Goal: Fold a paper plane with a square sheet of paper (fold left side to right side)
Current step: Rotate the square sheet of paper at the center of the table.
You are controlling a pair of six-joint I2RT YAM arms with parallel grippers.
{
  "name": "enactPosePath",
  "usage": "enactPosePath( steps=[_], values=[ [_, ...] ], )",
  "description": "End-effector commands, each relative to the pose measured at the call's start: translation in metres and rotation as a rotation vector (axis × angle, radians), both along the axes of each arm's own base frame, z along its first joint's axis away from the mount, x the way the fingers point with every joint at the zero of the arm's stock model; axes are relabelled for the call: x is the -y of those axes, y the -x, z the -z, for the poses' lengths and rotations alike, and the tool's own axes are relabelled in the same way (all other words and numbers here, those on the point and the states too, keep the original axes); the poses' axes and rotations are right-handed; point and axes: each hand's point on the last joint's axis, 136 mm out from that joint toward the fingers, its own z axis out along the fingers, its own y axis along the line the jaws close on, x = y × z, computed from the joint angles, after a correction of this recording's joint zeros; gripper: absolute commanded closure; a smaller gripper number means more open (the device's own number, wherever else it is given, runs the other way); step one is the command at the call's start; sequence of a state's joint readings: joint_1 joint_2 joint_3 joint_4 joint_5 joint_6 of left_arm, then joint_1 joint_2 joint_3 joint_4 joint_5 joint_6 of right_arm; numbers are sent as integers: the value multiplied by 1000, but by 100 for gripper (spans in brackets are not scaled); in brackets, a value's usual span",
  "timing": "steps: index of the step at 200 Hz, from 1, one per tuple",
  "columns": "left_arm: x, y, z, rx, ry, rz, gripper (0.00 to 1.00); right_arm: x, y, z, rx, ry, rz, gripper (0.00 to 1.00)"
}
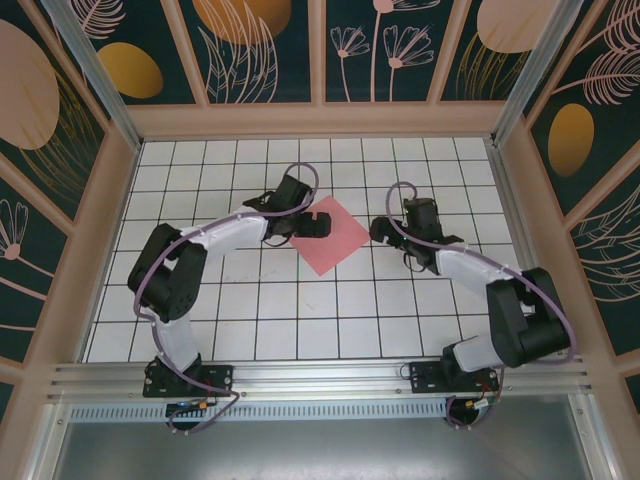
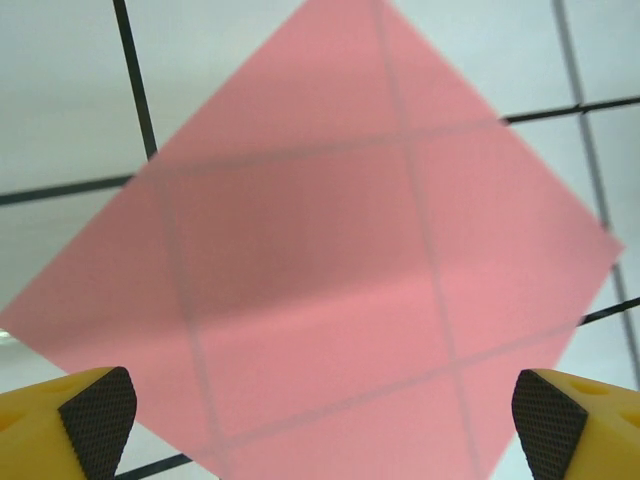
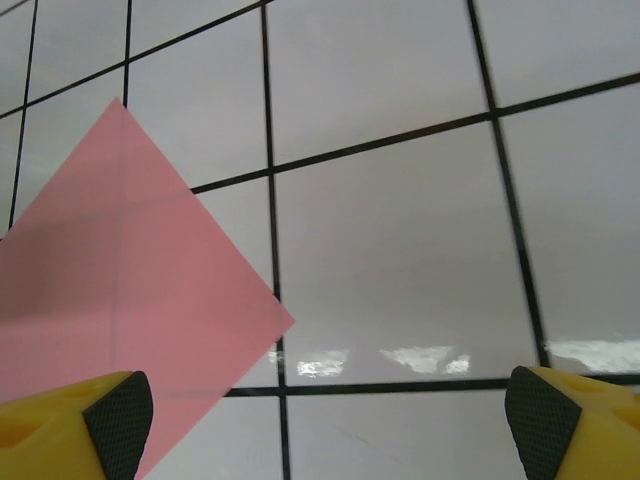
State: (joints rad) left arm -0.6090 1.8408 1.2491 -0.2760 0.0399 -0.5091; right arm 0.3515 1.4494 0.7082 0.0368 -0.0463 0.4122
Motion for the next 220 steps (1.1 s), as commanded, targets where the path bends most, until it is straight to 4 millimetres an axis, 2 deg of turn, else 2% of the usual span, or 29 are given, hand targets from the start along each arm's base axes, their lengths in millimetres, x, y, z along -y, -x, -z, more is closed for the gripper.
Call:
enactPosePath(
  steps=[1, 19, 26, 30, 43, 66, 94, 133, 220],
  values=[
    [-26, -1, -7, 6, 8, -75, 1, -22, -19, -4, 7, 48, -59, 7],
    [-44, 0, -9, 10, 32, -121, 2, -39, -34, 4, -6, 83, -103, 8],
    [-51, 1, -3, 5, 26, -142, 2, -47, -39, 7, -11, 92, -120, 8],
    [-56, 1, -14, 30, 37, -155, 1, -52, -42, 9, -15, 100, -133, 8],
    [-67, 2, -17, 54, 24, -188, 2, -65, -51, 14, -20, 123, -165, 9],
    [-83, 5, -19, 91, -13, -235, 1, -87, -58, 25, -38, 151, -221, 9],
    [-92, 8, -19, 106, -36, -257, 1, -102, -57, 38, -68, 156, -262, 10],
    [-94, 7, -18, 112, -48, -261, 1, -101, -44, 46, -103, 148, -277, 10],
    [-92, 7, -15, 105, -37, -257, 1, -91, 15, 48, -187, 53, -278, 11]
  ],
)
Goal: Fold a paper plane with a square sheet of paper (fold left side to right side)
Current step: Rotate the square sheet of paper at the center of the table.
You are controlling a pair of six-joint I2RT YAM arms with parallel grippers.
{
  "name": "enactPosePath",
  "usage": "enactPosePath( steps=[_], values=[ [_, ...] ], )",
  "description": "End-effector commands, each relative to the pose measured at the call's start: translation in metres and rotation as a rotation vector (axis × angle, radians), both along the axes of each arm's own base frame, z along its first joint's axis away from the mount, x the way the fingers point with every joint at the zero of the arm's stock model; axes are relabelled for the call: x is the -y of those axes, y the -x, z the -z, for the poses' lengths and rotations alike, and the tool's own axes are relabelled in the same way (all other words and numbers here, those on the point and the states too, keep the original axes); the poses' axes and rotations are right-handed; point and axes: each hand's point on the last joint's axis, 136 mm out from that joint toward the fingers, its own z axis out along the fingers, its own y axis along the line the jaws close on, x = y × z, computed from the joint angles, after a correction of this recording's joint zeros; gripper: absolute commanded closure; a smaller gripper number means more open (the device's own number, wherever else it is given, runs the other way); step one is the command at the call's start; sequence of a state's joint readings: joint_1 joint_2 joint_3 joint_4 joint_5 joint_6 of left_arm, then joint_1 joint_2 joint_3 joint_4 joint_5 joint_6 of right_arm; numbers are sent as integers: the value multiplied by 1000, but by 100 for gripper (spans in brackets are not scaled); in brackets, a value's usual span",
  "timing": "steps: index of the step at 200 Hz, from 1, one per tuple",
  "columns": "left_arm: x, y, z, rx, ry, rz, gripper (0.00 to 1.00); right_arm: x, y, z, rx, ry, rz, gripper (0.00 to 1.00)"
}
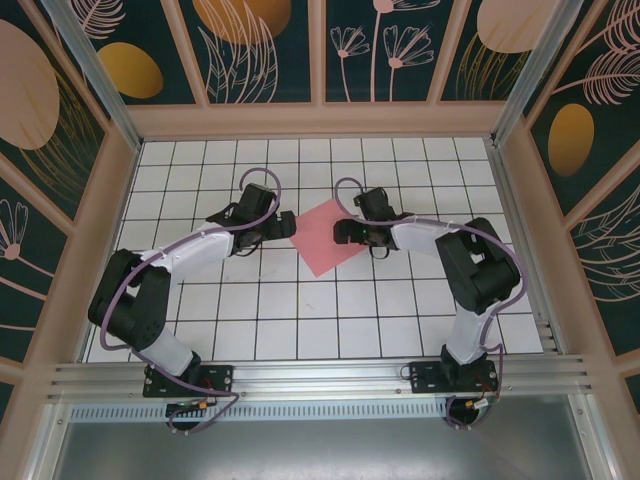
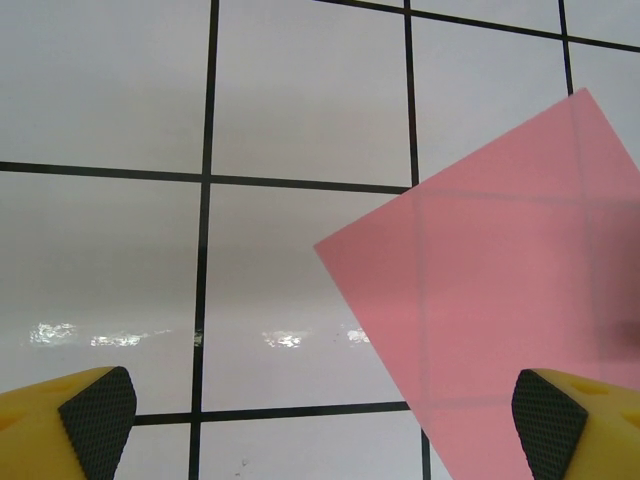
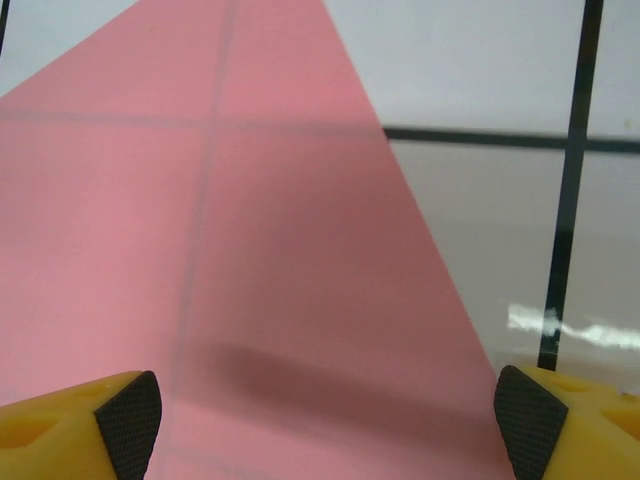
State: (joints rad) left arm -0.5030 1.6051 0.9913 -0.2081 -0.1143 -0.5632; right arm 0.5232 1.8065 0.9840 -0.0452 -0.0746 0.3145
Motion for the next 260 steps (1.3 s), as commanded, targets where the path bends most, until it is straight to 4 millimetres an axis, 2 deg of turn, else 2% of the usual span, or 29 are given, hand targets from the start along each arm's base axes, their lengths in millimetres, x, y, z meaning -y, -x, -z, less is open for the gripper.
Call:
enactPosePath(
  steps=[1, 16, 20, 45, 80, 102, 118, 148, 175, 185, 188, 194, 232, 237, 260],
  values=[
    [0, -2, -3, 19, 13, -14, 2, -2, 30, -1, -70, -44, -8, 11],
    [0, -3, -3, 21, 16, -14, 2, -1, 41, -1, -90, -72, -5, 11],
    [1, -2, -3, 19, 18, -13, 2, -7, 48, -1, -97, -82, -22, 11],
    [5, -3, -1, 17, 37, -5, 1, -17, 74, 3, -145, -136, -37, 10],
    [11, -3, 2, 4, 63, 8, 2, -32, 103, 5, -180, -181, -42, 10],
    [17, -2, 7, -14, 87, 25, 2, -43, 115, 4, -202, -235, -60, 10],
    [22, -1, 11, -32, 109, 42, 1, -44, 115, 1, -200, -242, -62, 10],
    [33, 3, 20, -74, 146, 73, 1, -33, 94, -23, -114, -232, -35, 9],
    [42, 7, 29, -109, 185, 96, 2, -17, 63, -39, -47, -213, 20, 8],
    [46, 9, 29, -115, 204, 104, 2, -12, 49, -40, -25, -181, 45, 9],
    [46, 10, 39, -138, 198, 103, 1, -11, 45, -39, -20, -171, 53, 9],
    [49, 11, 40, -143, 208, 110, 1, -10, 37, -39, -7, -154, 64, 9],
    [63, 21, 50, -181, 221, 145, 1, -17, -12, -35, 41, -57, 108, 9],
    [60, 27, 58, -202, 212, 143, 2, -18, -17, -33, 41, -50, 110, 9],
    [61, 35, 64, -220, 217, 147, 1, -24, -33, -24, 30, -30, 117, 10]
  ],
)
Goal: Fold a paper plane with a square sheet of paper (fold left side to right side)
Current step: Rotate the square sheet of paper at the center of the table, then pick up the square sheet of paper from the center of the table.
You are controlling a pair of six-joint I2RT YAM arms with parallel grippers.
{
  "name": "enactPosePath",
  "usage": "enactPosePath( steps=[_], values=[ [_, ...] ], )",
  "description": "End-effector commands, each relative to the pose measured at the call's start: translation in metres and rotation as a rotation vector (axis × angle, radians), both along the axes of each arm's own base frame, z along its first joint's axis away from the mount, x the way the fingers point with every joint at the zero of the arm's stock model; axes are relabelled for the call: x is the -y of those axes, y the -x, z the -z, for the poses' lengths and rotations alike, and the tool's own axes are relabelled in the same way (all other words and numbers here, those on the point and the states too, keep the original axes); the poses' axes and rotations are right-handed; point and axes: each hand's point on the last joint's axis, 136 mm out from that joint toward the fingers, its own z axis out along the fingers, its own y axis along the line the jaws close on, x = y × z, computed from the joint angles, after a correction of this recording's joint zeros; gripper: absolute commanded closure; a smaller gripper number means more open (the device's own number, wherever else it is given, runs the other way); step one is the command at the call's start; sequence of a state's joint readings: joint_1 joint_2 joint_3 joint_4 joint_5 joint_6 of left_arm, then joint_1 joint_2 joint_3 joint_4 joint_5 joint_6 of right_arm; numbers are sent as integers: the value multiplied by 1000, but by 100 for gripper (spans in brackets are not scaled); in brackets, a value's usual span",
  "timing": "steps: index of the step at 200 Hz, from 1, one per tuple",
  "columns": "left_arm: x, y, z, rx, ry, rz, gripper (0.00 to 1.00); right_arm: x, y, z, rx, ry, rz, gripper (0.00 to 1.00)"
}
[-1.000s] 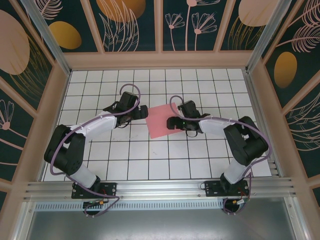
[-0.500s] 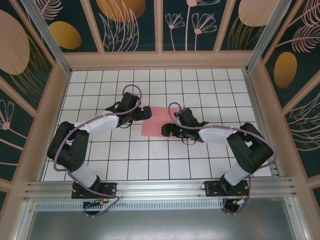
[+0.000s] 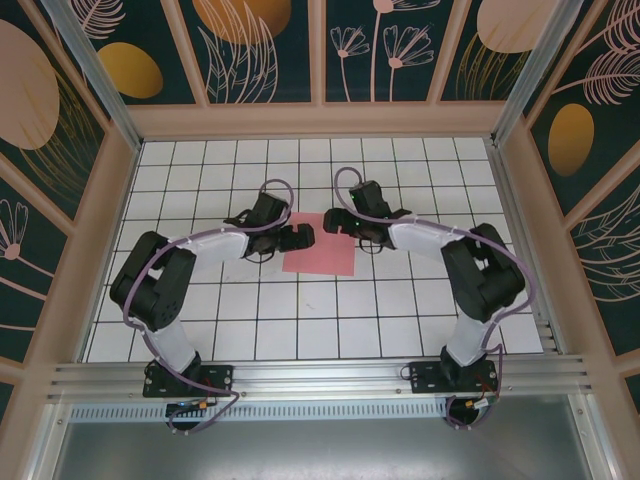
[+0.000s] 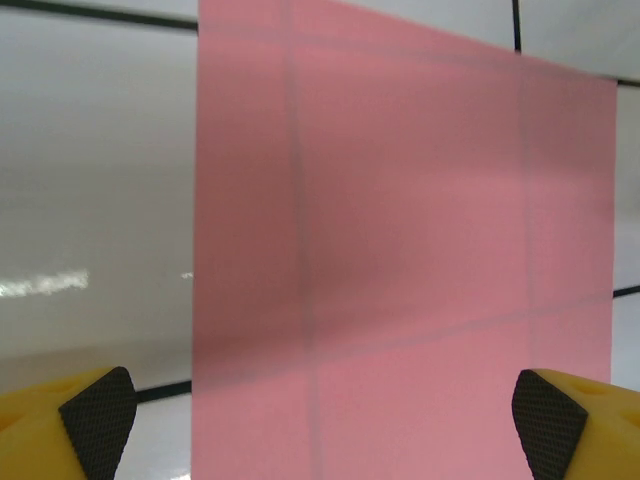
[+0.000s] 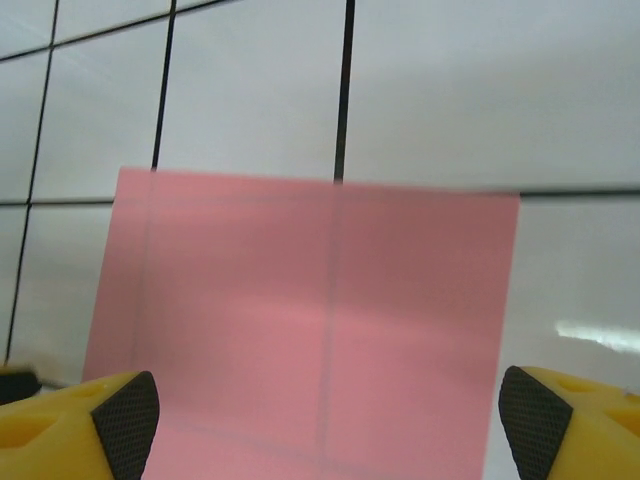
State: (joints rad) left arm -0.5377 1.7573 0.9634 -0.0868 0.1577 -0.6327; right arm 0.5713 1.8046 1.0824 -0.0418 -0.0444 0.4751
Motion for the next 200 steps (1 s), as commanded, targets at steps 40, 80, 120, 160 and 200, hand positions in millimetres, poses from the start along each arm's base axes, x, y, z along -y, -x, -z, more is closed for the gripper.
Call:
enactPosePath(
  steps=[40, 80, 120, 160, 200],
  values=[
    [9, 20, 16, -55, 29, 27, 1, 10, -29, 28, -25, 134, 57, 11],
    [14, 23, 13, -50, 33, 36, 1, 19, -25, 40, -46, 169, 72, 11],
    [14, 21, -1, -18, 37, 28, 2, 17, -19, 44, -62, 156, 52, 11],
    [22, 28, -11, -14, 68, 57, 2, 11, -17, 47, -77, 125, 37, 11],
    [28, 36, 11, -63, 66, 77, 1, 6, -12, 51, -102, 100, 25, 11]
  ],
)
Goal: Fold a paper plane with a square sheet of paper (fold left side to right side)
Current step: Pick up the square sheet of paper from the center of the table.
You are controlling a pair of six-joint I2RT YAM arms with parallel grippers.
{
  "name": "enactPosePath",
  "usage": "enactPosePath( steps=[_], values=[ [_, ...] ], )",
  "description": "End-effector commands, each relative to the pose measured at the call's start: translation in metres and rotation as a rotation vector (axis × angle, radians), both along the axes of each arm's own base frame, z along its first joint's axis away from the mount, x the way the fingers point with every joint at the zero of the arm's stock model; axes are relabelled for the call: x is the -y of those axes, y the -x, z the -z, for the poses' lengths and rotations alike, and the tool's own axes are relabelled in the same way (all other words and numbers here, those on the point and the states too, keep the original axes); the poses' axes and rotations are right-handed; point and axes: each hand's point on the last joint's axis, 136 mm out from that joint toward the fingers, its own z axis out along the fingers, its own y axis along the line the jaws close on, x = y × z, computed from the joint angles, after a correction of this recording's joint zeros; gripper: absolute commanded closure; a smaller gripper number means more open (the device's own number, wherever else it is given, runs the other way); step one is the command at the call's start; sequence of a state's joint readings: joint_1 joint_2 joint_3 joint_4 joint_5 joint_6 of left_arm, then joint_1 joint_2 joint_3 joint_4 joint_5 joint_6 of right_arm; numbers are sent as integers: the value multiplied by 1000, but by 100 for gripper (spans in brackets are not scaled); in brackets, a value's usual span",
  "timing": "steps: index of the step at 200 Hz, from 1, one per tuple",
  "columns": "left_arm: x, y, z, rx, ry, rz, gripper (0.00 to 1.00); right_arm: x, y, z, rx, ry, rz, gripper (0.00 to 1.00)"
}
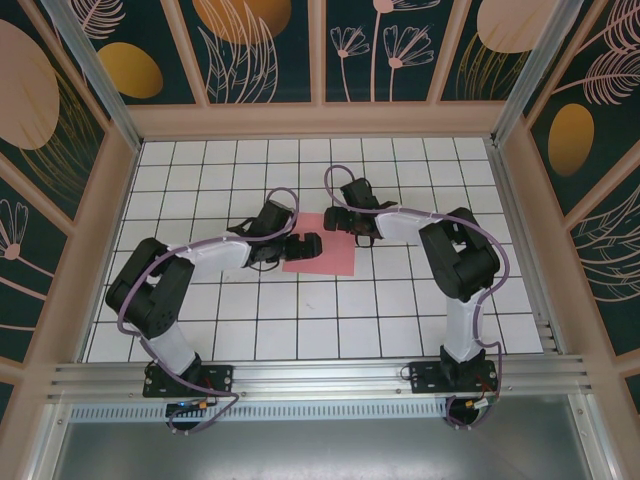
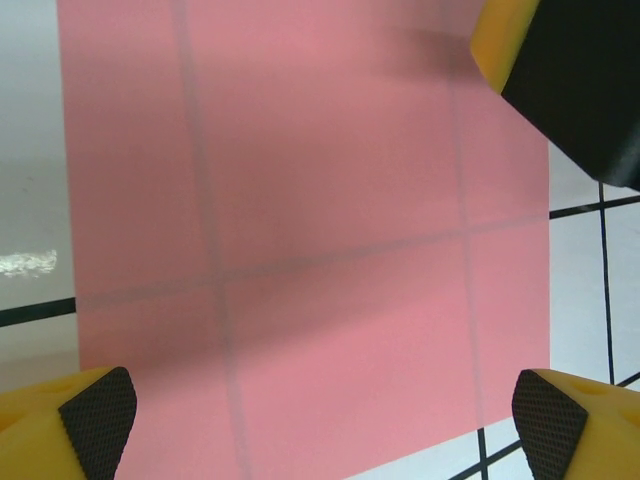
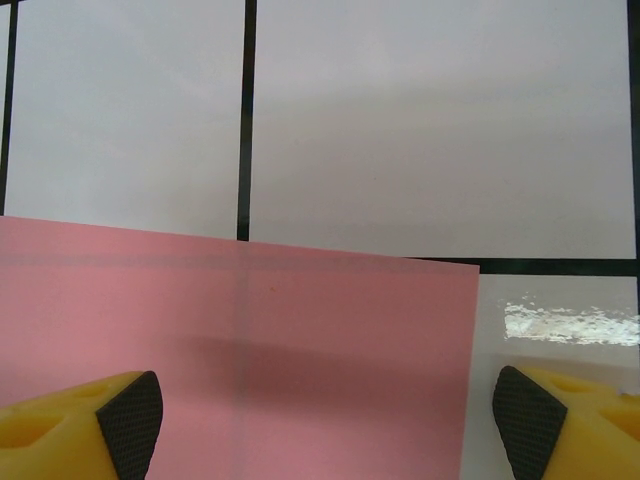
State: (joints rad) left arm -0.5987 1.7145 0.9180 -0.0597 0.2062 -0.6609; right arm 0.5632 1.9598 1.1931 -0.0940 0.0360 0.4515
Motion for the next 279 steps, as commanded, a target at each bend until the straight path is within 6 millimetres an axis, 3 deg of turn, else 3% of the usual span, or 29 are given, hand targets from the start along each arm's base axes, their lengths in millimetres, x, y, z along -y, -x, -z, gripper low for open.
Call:
enactPosePath(
  steps=[1, 38, 96, 142, 170, 225, 228, 261, 279],
  values=[
    [5, 9, 18, -50, 7, 13, 2, -1, 10, 14, -63, -19, -11, 11],
    [4, 14, 33, -77, -24, 16, 2, -16, 22, 13, -95, -67, -50, 13],
    [3, 15, 38, -80, -41, 19, 1, -49, 48, 0, -145, -217, -127, 14],
    [2, 15, 38, -77, -43, 16, 1, -51, 57, -4, -154, -217, -145, 14],
    [4, 13, 32, -63, -30, 14, 1, -49, 62, -3, -161, -209, -159, 23],
    [4, 3, 4, 15, -18, 5, 2, -47, 60, -24, -113, -292, -188, 56],
    [4, 1, -7, 41, -6, 4, 2, -47, 61, -25, -111, -301, -191, 57],
    [-6, -11, -46, 128, 20, -21, 1, -48, 67, -56, -34, -461, -264, 67],
    [-14, -17, -71, 167, 84, -48, 1, -29, 60, -75, 30, -532, -260, 70]
  ],
)
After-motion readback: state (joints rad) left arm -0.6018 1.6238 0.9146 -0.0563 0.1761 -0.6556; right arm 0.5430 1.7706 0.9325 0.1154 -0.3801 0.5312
